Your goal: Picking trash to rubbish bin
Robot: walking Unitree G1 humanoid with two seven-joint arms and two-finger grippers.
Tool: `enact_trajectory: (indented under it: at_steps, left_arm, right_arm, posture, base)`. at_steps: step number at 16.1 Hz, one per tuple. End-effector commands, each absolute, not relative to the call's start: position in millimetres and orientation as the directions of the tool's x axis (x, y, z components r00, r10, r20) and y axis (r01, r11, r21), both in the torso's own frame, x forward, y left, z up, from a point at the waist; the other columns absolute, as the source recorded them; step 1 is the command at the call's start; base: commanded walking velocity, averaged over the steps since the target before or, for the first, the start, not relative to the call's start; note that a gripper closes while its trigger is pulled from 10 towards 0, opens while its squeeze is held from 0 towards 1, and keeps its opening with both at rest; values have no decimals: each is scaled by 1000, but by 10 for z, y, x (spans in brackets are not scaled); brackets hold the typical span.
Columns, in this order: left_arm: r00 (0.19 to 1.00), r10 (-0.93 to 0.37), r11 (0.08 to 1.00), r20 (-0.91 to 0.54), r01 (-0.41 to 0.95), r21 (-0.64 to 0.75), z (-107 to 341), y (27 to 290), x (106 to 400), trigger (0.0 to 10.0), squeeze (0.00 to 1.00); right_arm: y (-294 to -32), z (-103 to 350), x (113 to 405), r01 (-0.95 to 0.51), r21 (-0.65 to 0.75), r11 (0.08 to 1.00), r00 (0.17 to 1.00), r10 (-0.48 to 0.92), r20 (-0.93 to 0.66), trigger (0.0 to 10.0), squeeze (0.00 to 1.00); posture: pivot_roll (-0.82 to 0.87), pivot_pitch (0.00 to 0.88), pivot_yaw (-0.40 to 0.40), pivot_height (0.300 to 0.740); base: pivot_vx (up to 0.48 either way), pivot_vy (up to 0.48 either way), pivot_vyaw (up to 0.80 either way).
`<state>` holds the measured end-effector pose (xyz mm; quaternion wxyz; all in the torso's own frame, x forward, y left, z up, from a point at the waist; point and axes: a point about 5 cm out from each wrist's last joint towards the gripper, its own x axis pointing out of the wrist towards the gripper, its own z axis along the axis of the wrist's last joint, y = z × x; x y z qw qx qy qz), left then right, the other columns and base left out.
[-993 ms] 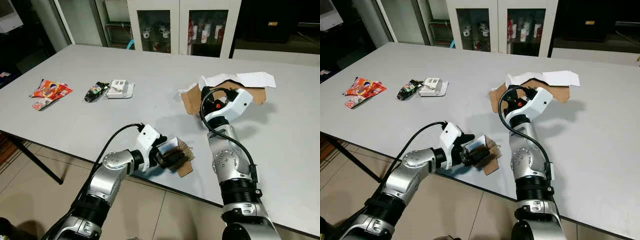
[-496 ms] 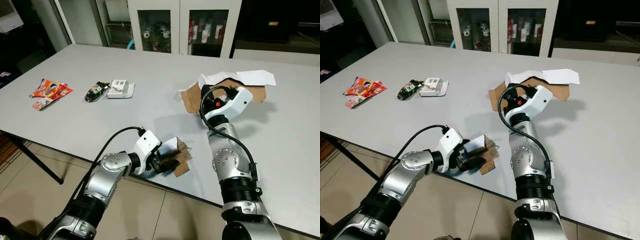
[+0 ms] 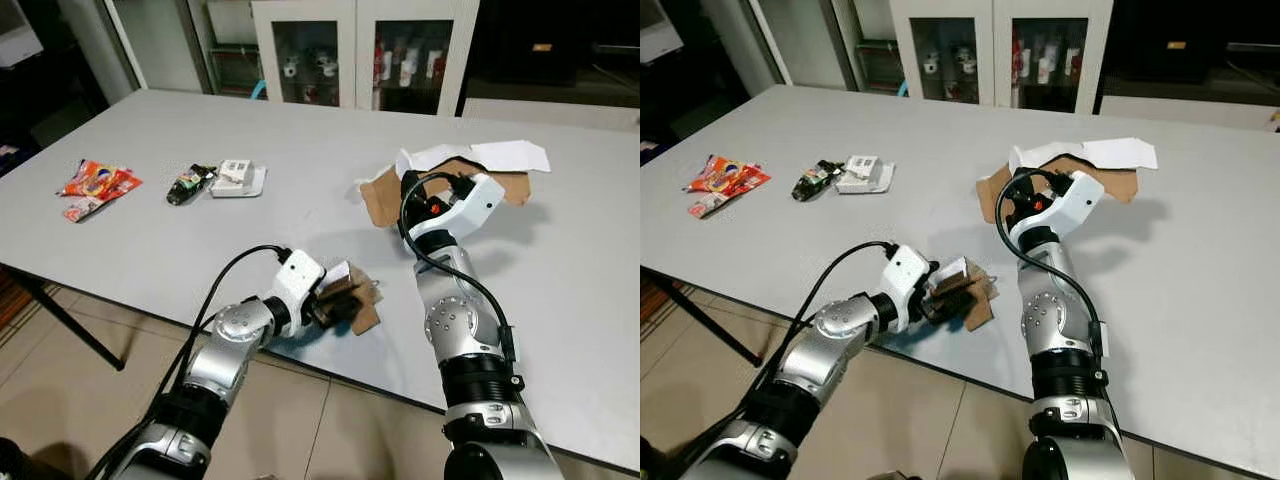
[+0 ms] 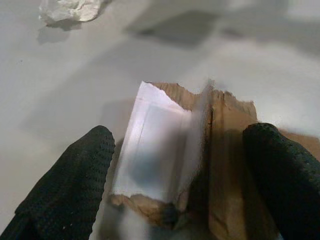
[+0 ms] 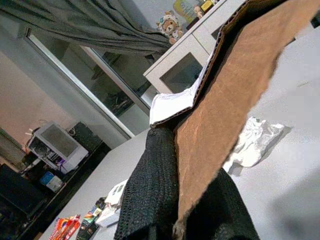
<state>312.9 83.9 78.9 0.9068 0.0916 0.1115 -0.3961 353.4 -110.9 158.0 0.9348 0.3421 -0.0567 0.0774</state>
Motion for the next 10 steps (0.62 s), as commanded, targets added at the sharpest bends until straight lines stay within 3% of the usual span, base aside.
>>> enact_trajectory:
  at_steps: [1,2,3,10]
  left_arm:
    - [674,-686,677,-274,729,99,803,889,3156,8588,0]
    - [677,-685,678,-271,728,103,804,898,3162,1412,0]
    - [683,-680,683,-266,722,107,831,936,3187,0,0]
    - [659,-705,662,-261,744,91,834,906,3180,0,0]
  right_arm:
    - [-1037,1625,3554,-207,634,745,977,128,168,10000,0]
    - [-1038,1623,3554,-206,634,745,977,128,168,10000,0]
    - [-1032,1619,3554,-207,635,744,978,130,166,10000,0]
    - [-1027,1618,3552,-209,634,744,977,134,165,10000,0]
  posture:
    - [28,0,96,740]
    - [29,0,96,740]
    - [31,0,96,740]
    - [30,0,95,740]
  base:
    - [0,0,0]
    - [0,0,0]
    - [0,0,0]
    - [0,0,0]
